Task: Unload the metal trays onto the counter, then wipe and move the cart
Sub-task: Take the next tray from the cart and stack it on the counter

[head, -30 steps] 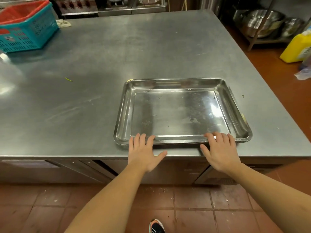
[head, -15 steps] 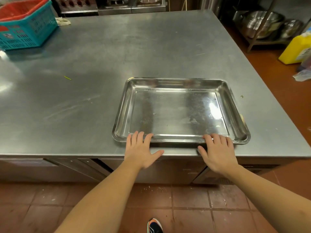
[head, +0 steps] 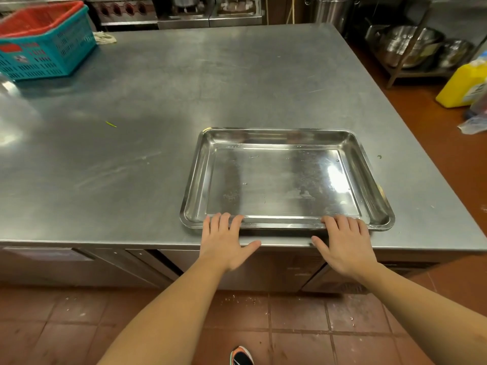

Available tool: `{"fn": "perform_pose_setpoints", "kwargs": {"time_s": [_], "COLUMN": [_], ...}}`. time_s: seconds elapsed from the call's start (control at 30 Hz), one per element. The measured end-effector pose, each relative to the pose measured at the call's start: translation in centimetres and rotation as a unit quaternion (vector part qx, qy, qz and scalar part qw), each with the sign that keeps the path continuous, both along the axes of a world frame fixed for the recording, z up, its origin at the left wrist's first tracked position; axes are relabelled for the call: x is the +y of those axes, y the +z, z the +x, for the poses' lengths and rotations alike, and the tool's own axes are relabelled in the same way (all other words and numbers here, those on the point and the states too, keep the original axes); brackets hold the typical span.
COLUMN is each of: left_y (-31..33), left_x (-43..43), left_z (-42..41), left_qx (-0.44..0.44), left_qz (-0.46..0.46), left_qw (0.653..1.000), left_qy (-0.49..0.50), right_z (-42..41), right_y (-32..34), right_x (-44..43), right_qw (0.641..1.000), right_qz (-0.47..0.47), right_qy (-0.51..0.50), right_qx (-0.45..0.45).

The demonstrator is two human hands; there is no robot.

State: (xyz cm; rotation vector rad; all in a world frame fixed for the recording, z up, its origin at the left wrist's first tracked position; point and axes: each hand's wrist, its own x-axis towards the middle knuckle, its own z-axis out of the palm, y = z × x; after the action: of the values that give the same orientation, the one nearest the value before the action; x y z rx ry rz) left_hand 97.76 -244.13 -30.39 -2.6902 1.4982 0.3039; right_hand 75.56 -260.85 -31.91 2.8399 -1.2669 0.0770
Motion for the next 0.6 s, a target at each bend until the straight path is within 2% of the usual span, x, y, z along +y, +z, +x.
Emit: {"fn": "perform_pose_setpoints", "kwargs": {"time_s": [0.2, 0.37, 0.5, 0.6], "left_y": [0.4, 1.9, 3.8, 5.7], "left_x": [0.1, -0.2, -0.4, -1.3], "left_z": [-0.1, 0.0, 0.3, 0.8], "left_qx": [0.007, 0.074, 0.059, 0.146], "left_qz": [0.014, 0.025, -0.035, -0.088], "left_qw": [1.000, 0.997, 0.998, 0.985], "left_qy": [-0.001, 0.023, -0.008, 0.020], "right_z": [-0.1, 0.2, 3.1, 6.5], "right_y": [0.9, 3.1, 5.9, 8.8], "right_x": [-0.1, -0.4, 0.0, 0.8], "right_qw": [0.999, 0.992, 0.985, 0.959], "right_qz": [0.030, 0.114, 0.168, 0.252], "right_qy": [0.012, 0.006, 0.002, -0.013], "right_qx": [0.023, 0.057, -0.035, -0.131]}}
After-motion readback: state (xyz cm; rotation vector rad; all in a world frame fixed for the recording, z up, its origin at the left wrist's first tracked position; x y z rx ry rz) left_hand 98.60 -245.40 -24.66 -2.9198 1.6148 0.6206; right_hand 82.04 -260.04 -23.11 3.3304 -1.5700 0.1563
